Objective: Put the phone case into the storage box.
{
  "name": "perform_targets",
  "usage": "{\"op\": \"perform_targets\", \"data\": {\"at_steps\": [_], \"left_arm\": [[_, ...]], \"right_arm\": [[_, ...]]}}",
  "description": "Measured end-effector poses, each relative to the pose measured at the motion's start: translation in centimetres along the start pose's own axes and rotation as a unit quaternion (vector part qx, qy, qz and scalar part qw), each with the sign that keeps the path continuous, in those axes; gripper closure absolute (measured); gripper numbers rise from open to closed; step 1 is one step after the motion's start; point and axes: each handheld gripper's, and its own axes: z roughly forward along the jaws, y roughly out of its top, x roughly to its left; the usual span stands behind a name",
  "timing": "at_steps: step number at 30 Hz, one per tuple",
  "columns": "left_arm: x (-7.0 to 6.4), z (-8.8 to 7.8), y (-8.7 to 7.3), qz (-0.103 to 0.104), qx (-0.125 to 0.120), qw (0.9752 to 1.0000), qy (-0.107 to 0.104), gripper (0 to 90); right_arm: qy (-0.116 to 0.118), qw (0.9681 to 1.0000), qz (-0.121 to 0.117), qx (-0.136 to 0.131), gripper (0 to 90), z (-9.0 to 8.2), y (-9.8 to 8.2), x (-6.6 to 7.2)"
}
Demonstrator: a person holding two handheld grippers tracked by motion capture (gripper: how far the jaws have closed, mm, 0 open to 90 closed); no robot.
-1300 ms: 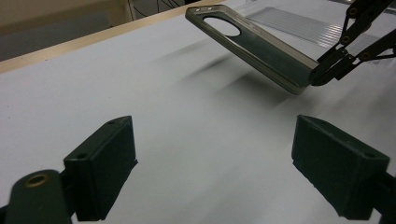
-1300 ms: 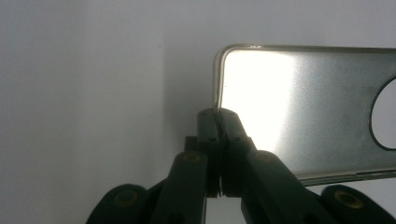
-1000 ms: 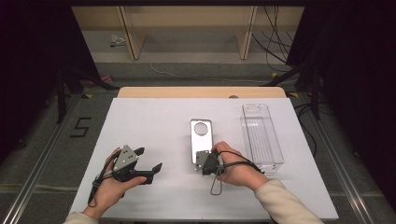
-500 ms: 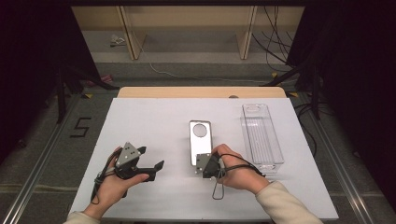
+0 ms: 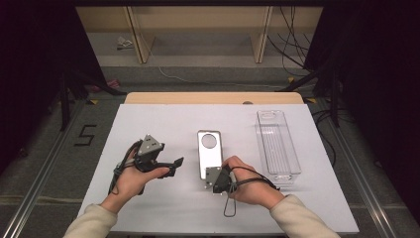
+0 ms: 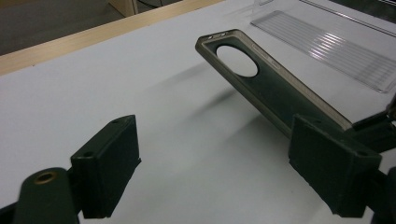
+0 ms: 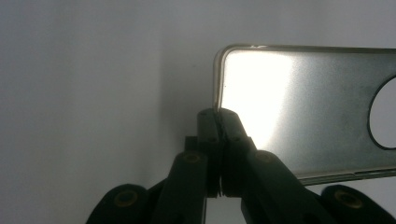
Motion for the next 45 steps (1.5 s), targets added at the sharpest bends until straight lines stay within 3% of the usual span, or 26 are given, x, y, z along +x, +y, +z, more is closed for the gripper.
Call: {"op": "perform_targets", "data": {"at_steps": [11, 13, 17, 21, 28, 29, 37, 45], "left_arm": [[-0.5, 3.0, 3.4, -0.009, 0.013, 0.9997, -0.019, 23.0], [-0.4, 3.4, 4.0, -0.024, 0.007, 0.9994, -0.023, 25.9], [-0.4, 4.3, 4.9, -0.025, 0.012, 0.9995, -0.015, 28.2], [-0.2, 5.3, 5.3, -0.032, 0.028, 0.9991, -0.002, 31.3], [0.4, 6.7, 5.6, -0.054, 0.034, 0.998, -0.001, 41.2], [0.5, 6.8, 5.6, -0.057, 0.036, 0.9977, 0.0, 42.4], [0.8, 7.2, 5.7, -0.08, 0.052, 0.9955, -0.004, 45.2], [1.2, 7.0, 6.1, -0.094, 0.047, 0.9944, -0.006, 47.4]], "right_arm": [[-0.003, 1.0, 0.0, -0.003, 89.5, -0.1, 0.3, 0.3], [-0.003, 1.0, -0.004, -0.003, 89.5, -0.1, 0.3, 0.3], [-0.008, 0.9999, -0.004, -0.005, 89.5, -0.1, 0.5, 0.4], [-0.009, 0.9999, -0.009, -0.005, 89.5, -0.2, 0.6, 0.4], [-0.012, 0.9999, -0.005, -0.01, 89.5, -0.3, 0.8, 0.5], [-0.014, 0.9997, -0.016, -0.013, 89.5, -0.3, 0.9, 0.4], [-0.019, 0.9996, -0.012, -0.015, 89.5, -0.5, 1.1, 0.5], [-0.018, 0.9996, -0.009, -0.019, 89.5, -0.4, 1.2, 0.6]]}}
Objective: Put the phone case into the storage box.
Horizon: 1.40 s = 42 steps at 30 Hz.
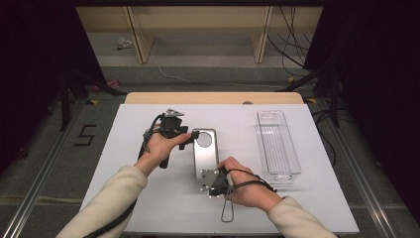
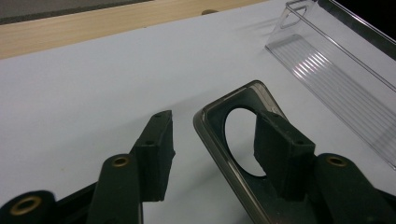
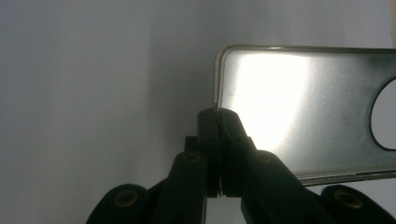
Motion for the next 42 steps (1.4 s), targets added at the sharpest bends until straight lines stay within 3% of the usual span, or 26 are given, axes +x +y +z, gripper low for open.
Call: {"op": "perform_targets", "data": {"at_steps": [23, 28, 33, 42], "left_arm": [[0.6, 0.6, -0.1, -0.054, 0.02, 0.9982, -0.017, 55.7], [0.3, 0.6, 0.1, -0.067, 0.017, 0.9971, -0.032, 63.4], [0.0, 0.2, 0.4, -0.069, 0.009, 0.9971, -0.031, 72.6], [-0.5, -0.5, 0.8, -0.091, -0.005, 0.9947, -0.049, 77.9]], "right_arm": [[-0.008, 0.9999, -0.012, -0.005, 89.5, -0.1, 0.3, 0.0], [-0.01, 0.9999, -0.01, -0.004, 89.5, -0.1, 0.3, 0.0], [-0.011, 0.9999, -0.012, 0.001, 89.5, 0.0, 0.2, 0.0], [-0.015, 0.9997, -0.02, 0.005, 89.6, 0.3, 0.1, 0.0]]}}
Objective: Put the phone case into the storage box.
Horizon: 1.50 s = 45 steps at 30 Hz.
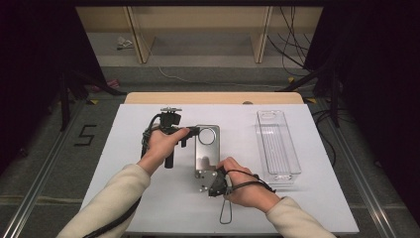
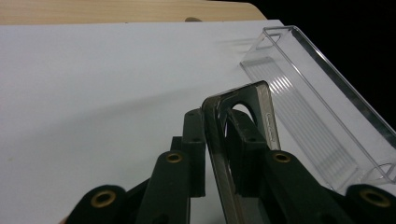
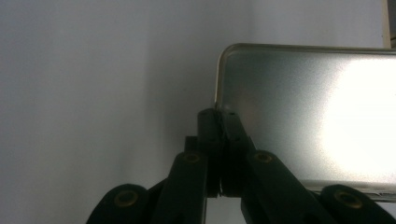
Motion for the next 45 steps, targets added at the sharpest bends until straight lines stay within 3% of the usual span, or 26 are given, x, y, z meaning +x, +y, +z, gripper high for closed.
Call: {"op": "perform_targets", "data": {"at_steps": [6, 16, 24, 35, 39, 45], "left_arm": [[-0.4, -0.3, -0.1, -0.006, -0.01, 0.9998, -0.015, 80.0], [-1.3, -0.7, -0.1, 0.007, -0.021, 0.9994, -0.027, 82.4], [-1.3, -1.0, -0.3, 0.015, -0.03, 0.9989, -0.033, 82.9], [-0.8, -1.7, -0.6, 0.018, -0.049, 0.9978, -0.042, 83.6], [-0.7, -2.0, -0.6, 0.028, -0.057, 0.9972, -0.039, 83.6], [-0.4, -2.4, -0.9, 0.037, -0.073, 0.9959, -0.041, 83.6]], "right_arm": [[-0.001, 1.0, -0.003, 0.004, 89.5, 0.2, -0.1, 0.0], [-0.003, 1.0, -0.002, 0.009, 89.5, 0.4, -0.2, 0.0], [-0.006, 0.9999, -0.005, 0.01, 89.2, 0.6, -0.3, -0.1], [-0.011, 0.9999, 0.01, 0.001, 87.7, 0.5, -0.2, -0.1], [-0.014, 0.9996, 0.024, 0.0, 80.7, 0.4, -0.2, -0.2], [-0.02, 0.9978, 0.059, -0.022, 68.1, -0.2, -0.1, -0.8]]}}
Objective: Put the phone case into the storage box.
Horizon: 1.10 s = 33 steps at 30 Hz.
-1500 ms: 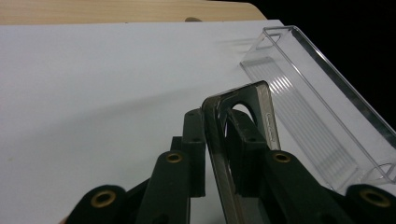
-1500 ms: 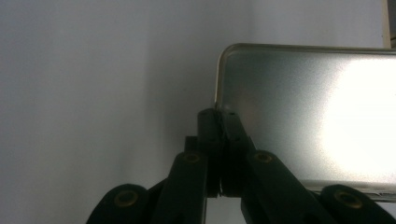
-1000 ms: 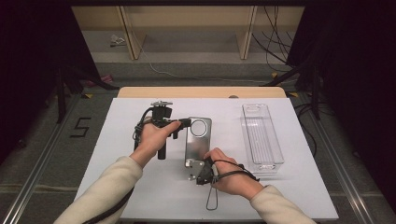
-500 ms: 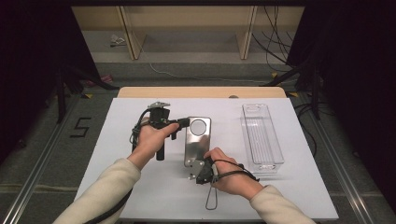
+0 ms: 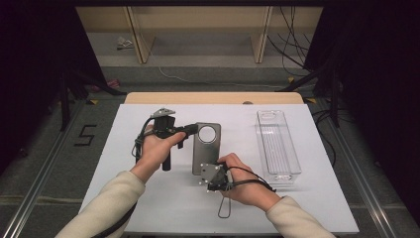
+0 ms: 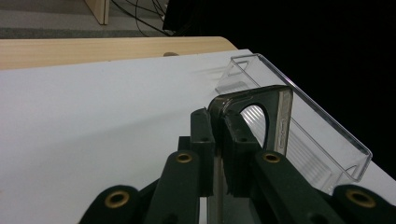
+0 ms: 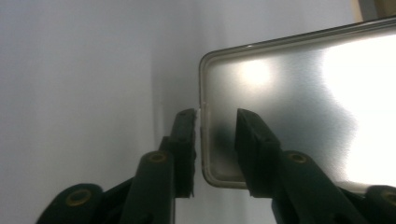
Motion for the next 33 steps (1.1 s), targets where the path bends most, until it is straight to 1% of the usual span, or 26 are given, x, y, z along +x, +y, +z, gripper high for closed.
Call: {"op": "perform_targets", "data": {"at_steps": [1, 2, 3, 5, 6, 7, 9, 11, 13, 14, 15, 16, 19, 22, 29, 30, 31, 33], "left_arm": [[0.0, -0.1, 0.0, 0.001, -0.002, 1.0, -0.001, 83.6], [0.1, -0.1, -0.1, 0.003, -0.003, 1.0, -0.001, 83.6], [0.2, -0.2, -0.2, 0.003, -0.006, 1.0, 0.001, 83.6], [0.3, -0.4, -0.4, 0.005, -0.007, 1.0, 0.001, 83.6], [0.4, -0.4, -0.5, 0.009, -0.007, 0.9999, 0.001, 83.6], [0.5, -0.5, -0.6, 0.009, -0.009, 0.9999, 0.003, 83.6], [0.6, -0.6, -0.8, 0.01, -0.012, 0.9999, 0.002, 83.5], [0.8, -0.8, -0.9, 0.014, -0.017, 0.9998, 0.002, 83.6], [0.9, -1.0, -1.0, 0.018, -0.023, 0.9996, 0.003, 83.6], [0.9, -1.1, -1.1, 0.017, -0.027, 0.9995, 0.002, 83.6], [1.0, -1.2, -1.2, 0.017, -0.029, 0.9994, 0.002, 83.6], [1.0, -1.3, -1.2, 0.017, -0.03, 0.9994, 0.002, 83.6], [1.2, -1.6, -1.5, 0.021, -0.036, 0.9991, 0.003, 83.6], [1.5, -1.9, -1.7, 0.021, -0.042, 0.9989, 0.003, 83.6], [2.0, -2.7, -2.4, 0.026, -0.056, 0.9981, 0.0, 83.5], [2.0, -2.8, -2.4, 0.026, -0.058, 0.998, 0.001, 83.6], [2.0, -2.9, -2.5, 0.027, -0.06, 0.9978, 0.003, 83.5], [2.1, -3.1, -2.6, 0.029, -0.063, 0.9976, 0.006, 83.5]], "right_arm": [[0.001, 1.0, 0.008, -0.003, 66.4, -0.1, 0.0, -0.1], [-0.007, 0.9999, 0.013, -0.007, 64.3, -0.1, 0.0, -0.2], [-0.003, 0.9998, 0.018, -0.011, 62.4, -0.2, 0.0, -0.3], [-0.006, 0.9991, 0.037, -0.021, 60.1, -0.4, 0.0, -0.5], [-0.01, 0.9988, 0.041, -0.026, 58.8, -0.4, -0.1, -0.6], [-0.005, 0.9982, 0.054, -0.026, 57.4, -0.5, -0.1, -0.6], [-0.007, 0.9969, 0.069, -0.038, 54.7, -0.6, -0.2, -0.8], [-0.002, 0.9957, 0.082, -0.044, 51.9, -0.7, -0.2, -1.0], [-0.005, 0.9935, 0.099, -0.056, 48.1, -0.7, -0.3, -1.1], [-0.005, 0.9923, 0.108, -0.061, 46.6, -0.7, -0.4, -1.3], [-0.01, 0.99, 0.123, -0.068, 45.7, -0.7, -0.4, -1.3], [-0.013, 0.9892, 0.128, -0.07, 44.8, -0.8, -0.5, -1.3], [-0.022, 0.9855, 0.147, -0.081, 41.6, -1.0, -0.6, -1.7], [-0.028, 0.9809, 0.169, -0.092, 39.0, -1.2, -0.8, -1.9], [-0.043, 0.9728, 0.199, -0.11, 37.3, -1.4, -1.1, -2.4], [-0.046, 0.9713, 0.205, -0.112, 37.3, -1.4, -1.2, -2.4], [-0.051, 0.9705, 0.205, -0.116, 37.3, -1.5, -1.2, -2.6], [-0.057, 0.9666, 0.219, -0.121, 37.3, -1.6, -1.4, -2.7]]}}
